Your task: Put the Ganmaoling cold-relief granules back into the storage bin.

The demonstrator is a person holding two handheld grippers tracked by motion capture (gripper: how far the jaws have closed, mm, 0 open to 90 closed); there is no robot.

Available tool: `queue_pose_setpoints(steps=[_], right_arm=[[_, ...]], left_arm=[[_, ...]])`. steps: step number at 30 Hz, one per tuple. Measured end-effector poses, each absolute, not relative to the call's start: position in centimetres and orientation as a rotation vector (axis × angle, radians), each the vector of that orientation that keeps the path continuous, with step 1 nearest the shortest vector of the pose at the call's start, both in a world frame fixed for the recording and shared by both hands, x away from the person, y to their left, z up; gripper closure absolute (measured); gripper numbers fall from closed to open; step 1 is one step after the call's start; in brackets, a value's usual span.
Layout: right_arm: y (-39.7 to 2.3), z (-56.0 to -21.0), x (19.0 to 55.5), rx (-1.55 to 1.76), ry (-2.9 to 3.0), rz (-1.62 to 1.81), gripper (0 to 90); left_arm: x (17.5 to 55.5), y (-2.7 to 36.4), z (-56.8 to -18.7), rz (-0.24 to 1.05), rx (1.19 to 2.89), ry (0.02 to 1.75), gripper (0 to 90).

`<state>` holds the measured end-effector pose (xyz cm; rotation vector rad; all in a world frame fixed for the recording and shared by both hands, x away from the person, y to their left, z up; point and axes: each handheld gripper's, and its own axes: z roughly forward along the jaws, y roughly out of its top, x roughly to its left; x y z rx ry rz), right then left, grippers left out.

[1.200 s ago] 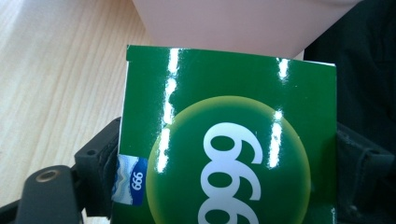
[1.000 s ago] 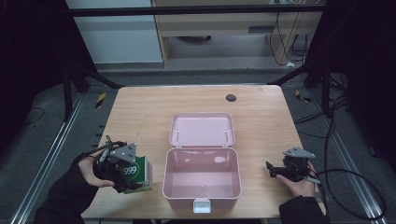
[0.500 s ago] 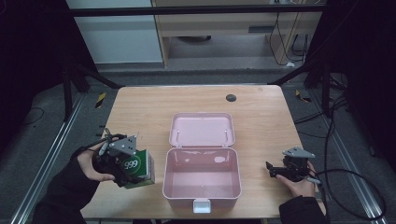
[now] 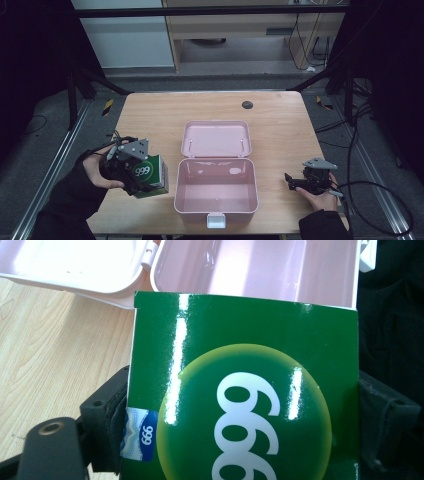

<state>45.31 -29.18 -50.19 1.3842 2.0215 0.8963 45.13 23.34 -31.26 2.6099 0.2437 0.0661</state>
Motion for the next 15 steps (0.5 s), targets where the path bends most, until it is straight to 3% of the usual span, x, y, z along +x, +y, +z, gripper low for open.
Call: queue_pose_setpoints(steps=[15], right_arm=[[-29.1, -50.2, 45.3, 1.385, 2.020, 0.899, 4.3]], left_arm=[[45.3, 21.9, -29.6, 0.067, 2.606, 0.207, 14.1]])
